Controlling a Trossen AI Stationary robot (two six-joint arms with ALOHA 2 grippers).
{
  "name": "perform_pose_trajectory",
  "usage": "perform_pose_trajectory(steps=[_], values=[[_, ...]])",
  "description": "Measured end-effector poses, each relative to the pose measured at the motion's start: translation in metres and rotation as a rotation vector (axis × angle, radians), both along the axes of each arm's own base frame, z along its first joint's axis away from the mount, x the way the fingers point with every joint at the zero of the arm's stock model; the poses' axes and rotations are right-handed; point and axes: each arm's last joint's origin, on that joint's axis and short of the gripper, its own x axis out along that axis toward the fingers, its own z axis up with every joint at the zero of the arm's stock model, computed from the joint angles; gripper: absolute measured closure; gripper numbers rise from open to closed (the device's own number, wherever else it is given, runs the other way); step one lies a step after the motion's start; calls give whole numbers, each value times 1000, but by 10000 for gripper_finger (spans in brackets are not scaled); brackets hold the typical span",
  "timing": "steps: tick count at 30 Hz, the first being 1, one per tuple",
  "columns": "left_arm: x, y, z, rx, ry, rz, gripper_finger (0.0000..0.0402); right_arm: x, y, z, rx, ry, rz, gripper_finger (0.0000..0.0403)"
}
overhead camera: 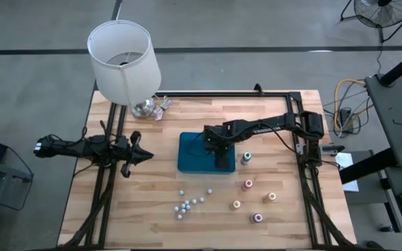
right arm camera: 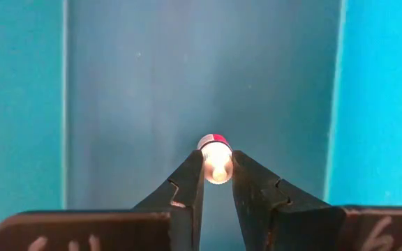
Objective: Pick & Place food coloring
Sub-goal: Put the right small red food coloring bottle into the blue bin
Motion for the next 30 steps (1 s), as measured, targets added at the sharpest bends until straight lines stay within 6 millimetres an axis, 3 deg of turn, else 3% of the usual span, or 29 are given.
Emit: perform_pose_trajectory(steps=[22,30], values=[[0,0,0,0,0,0,402,-2,1,-2,3,7,-4,347],[0,0,0,0,-1,0,402,-3,1,-4,6,20,-3,291]])
